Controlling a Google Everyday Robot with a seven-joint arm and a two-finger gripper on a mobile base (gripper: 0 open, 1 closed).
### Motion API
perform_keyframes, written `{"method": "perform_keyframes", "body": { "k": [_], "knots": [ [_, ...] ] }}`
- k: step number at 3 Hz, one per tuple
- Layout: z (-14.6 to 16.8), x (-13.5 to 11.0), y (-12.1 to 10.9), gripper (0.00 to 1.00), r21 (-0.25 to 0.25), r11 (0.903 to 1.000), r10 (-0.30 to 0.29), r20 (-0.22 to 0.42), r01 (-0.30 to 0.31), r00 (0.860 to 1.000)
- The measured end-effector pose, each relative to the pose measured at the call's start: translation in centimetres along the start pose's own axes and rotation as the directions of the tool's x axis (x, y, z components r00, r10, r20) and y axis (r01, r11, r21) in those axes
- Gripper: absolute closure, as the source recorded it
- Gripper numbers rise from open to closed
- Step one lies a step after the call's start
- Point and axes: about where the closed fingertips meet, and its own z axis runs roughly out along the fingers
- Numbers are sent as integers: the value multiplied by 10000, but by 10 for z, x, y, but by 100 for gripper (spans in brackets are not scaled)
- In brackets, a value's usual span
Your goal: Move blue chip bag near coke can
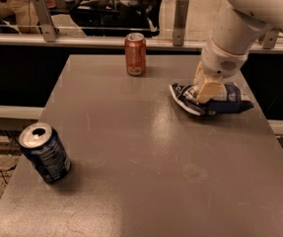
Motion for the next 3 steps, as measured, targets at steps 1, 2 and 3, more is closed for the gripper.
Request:
{"method": "perform_keyframes", "body": {
  "k": [1,2,3],
  "knots": [
    [1,-20,-24,100,34,9994,-331,-144,331,9993],
    [0,-37,-47,100,55,9993,-361,8,361,9993],
    [-5,-53,-71,83,200,9994,-301,176,298,9994]
  ]
}}
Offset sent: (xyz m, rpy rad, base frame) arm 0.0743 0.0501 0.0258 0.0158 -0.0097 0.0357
